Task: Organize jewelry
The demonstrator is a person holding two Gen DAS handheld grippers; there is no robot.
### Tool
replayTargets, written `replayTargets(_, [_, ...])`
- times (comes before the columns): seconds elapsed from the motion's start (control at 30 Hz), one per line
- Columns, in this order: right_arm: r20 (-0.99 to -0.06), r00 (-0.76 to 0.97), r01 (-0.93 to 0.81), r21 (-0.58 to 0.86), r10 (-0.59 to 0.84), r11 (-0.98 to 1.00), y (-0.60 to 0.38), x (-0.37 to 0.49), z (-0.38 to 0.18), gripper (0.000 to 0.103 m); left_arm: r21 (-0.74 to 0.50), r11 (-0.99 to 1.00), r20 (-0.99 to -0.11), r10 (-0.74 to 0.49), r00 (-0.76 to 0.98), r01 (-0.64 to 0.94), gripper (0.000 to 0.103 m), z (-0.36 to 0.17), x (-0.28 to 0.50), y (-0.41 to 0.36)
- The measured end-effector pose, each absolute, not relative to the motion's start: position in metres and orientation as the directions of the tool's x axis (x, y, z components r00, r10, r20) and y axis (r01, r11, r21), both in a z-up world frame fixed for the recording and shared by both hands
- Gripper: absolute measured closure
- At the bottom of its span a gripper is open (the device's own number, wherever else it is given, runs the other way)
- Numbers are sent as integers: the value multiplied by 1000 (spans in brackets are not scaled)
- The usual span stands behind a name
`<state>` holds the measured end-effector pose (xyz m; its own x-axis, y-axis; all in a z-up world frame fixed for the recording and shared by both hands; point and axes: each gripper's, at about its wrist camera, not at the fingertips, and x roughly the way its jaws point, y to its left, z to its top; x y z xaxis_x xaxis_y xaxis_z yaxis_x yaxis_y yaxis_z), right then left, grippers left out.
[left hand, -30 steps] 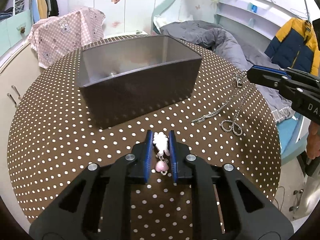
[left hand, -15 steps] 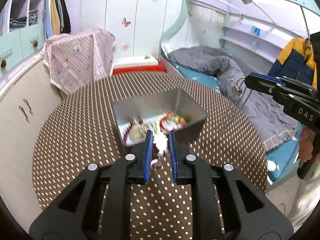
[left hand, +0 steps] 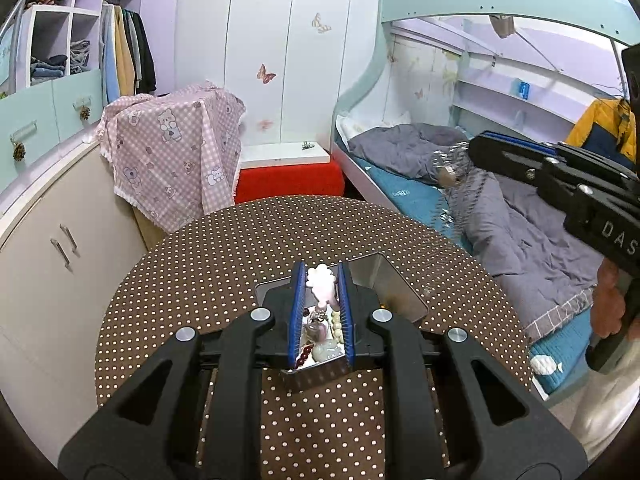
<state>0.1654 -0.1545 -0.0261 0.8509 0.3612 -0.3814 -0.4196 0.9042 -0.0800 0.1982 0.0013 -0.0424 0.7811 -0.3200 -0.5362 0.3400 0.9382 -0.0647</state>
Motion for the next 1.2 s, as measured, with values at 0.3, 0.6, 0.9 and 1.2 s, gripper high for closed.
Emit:
replayTargets(0.3, [-468,797,-457,-52,383,888,-137,189,-57,88,-119,937,-593,-333,733,330,87,-70,221,2])
replayTargets(0.6, [-570,726,-464,6,384,886,-133,209,-97,88,-145,935,-649,-338,682,325,87,-99,236,-5])
replayTargets(0.9, [-620,681,-474,33,390,880,-135,216,-116,74,-129,934,-655,-333,678,334,86,-106,239,-14])
replayTargets(1.2, [-572,748,-393,24,335,919,-163,214,-101,48,-135,940,-665,-320,674,313,63,-102,242,-7])
